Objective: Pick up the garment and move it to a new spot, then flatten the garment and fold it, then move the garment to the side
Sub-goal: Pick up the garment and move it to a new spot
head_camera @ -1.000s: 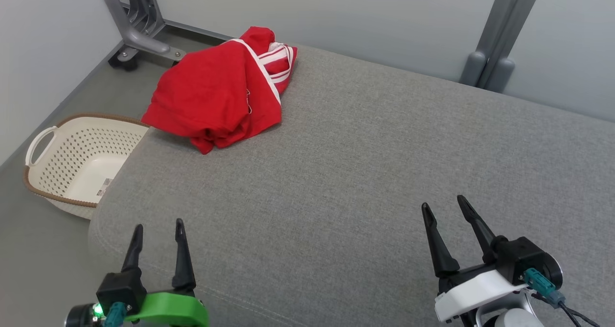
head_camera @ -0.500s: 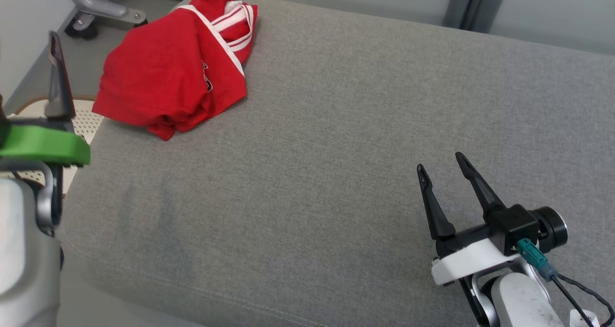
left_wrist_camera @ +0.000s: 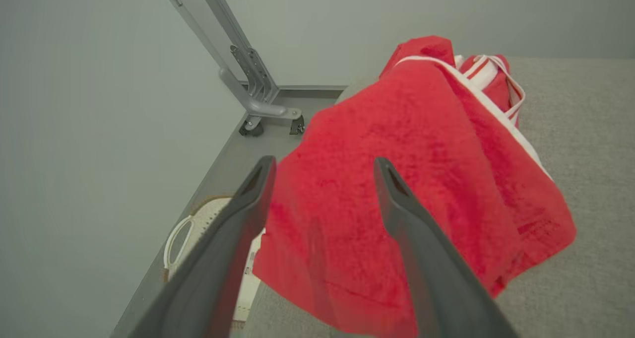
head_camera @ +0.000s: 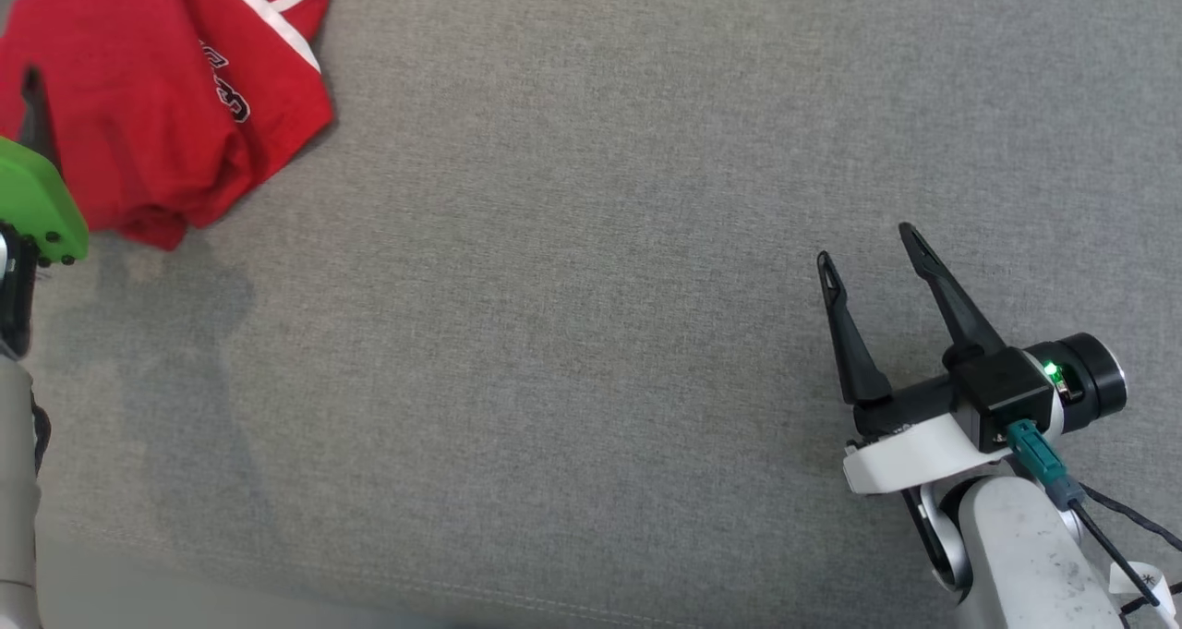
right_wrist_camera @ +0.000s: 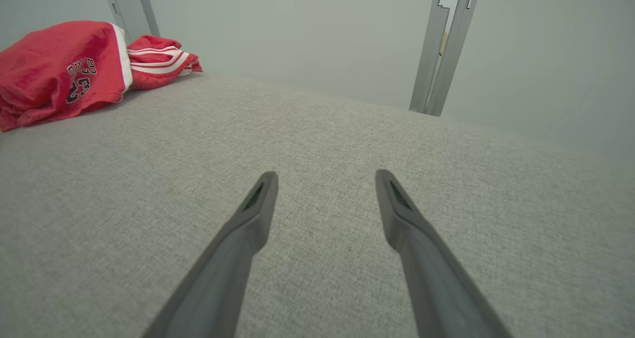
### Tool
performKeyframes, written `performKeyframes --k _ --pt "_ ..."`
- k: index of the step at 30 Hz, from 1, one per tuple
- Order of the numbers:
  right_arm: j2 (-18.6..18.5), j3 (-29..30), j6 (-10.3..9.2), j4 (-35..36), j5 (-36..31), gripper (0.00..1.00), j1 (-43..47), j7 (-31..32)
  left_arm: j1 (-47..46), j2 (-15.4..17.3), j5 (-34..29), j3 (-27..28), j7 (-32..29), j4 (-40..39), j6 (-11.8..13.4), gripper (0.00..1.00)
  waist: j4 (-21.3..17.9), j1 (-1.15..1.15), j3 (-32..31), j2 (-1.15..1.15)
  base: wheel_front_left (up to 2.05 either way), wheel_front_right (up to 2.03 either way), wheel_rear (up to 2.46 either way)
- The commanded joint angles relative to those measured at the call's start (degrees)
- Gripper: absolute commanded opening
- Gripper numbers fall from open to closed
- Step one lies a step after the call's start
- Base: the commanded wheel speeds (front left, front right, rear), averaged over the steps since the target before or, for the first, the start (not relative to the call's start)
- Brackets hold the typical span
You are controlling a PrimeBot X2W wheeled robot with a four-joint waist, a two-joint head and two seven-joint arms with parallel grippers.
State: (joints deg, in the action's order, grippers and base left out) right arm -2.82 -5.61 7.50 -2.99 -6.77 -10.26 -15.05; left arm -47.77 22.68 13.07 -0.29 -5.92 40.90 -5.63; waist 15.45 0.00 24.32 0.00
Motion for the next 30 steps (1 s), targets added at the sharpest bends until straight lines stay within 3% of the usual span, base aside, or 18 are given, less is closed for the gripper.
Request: performKeyframes --k 1,15,16,18,30 --pt "-0.12 0.21 -0.02 0.66 -0.4 1.0 -1.08 -0.2 -1.32 -0.01 0.61 0.09 -0.33 1.47 -0.34 1.0 -3.74 0.0 5.47 0.0 0.0 0.0 0.0" --pt "-0.14 -0.62 -0.02 0.97 0.03 1.0 -1.77 -0.19 -4.65 -0.92 2.91 -0.09 0.23 15.03 -0.16 1.0 -3.11 0.0 7.22 0.0 0.0 0.0 0.0" --pt "-0.14 -0.69 -0.02 0.94 0.04 1.0 -1.86 -0.19 -4.92 -0.96 3.0 -0.2 0.18 15.6 -0.25 0.76 -3.1 0.0 7.16 0.0 0.0 0.0 0.0" --pt "-0.14 -0.83 -0.02 0.87 0.14 1.0 -1.93 -0.19 -5.3 -1.02 3.25 -0.37 0.87 16.45 -0.56 0.0 -3.1 0.0 6.99 0.0 0.0 0.0 0.0" --pt "-0.14 -1.32 -0.02 -0.31 2.13 1.0 -1.81 -0.2 -6.46 1.63 2.83 -2.31 4.43 18.67 -1.27 0.0 -3.05 0.0 2.37 0.0 0.0 0.0 0.0"
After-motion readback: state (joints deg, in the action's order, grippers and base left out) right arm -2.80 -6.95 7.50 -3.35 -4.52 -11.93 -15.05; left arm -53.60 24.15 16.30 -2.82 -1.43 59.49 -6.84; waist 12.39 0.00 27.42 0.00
